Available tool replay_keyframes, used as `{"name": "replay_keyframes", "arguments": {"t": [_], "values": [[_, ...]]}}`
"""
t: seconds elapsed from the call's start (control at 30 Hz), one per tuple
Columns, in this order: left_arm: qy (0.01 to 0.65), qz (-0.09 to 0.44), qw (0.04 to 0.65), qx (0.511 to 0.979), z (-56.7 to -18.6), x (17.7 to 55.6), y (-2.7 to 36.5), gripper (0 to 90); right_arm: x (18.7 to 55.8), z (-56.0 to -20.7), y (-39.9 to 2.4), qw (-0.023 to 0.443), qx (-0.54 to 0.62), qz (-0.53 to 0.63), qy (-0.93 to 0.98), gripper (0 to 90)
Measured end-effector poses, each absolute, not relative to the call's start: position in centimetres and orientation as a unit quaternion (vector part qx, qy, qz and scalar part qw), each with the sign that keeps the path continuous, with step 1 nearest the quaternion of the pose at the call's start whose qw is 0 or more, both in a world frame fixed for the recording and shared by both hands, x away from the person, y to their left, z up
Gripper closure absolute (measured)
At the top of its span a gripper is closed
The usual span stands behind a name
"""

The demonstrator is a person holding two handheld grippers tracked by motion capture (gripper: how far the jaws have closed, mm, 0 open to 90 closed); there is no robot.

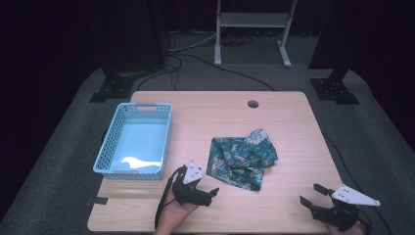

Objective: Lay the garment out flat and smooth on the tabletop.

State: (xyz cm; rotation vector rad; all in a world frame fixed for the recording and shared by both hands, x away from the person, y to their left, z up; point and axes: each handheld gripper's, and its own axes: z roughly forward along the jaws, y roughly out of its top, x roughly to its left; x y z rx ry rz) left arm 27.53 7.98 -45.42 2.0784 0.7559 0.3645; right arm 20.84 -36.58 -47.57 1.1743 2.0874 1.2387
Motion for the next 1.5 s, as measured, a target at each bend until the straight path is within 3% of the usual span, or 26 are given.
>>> {"name": "replay_keyframes", "arguments": {"t": [0.57,1.5], "values": [[0.301,0.139,0.433,0.838,-45.9,27.8,8.0,8.2,21.3,-47.4,-36.0,0.210,0.420,0.451,0.759,26.7],[0.305,0.141,0.443,0.831,-45.5,27.9,8.5,8.2,25.5,-45.4,-33.1,0.180,0.382,0.436,0.794,26.7]]}}
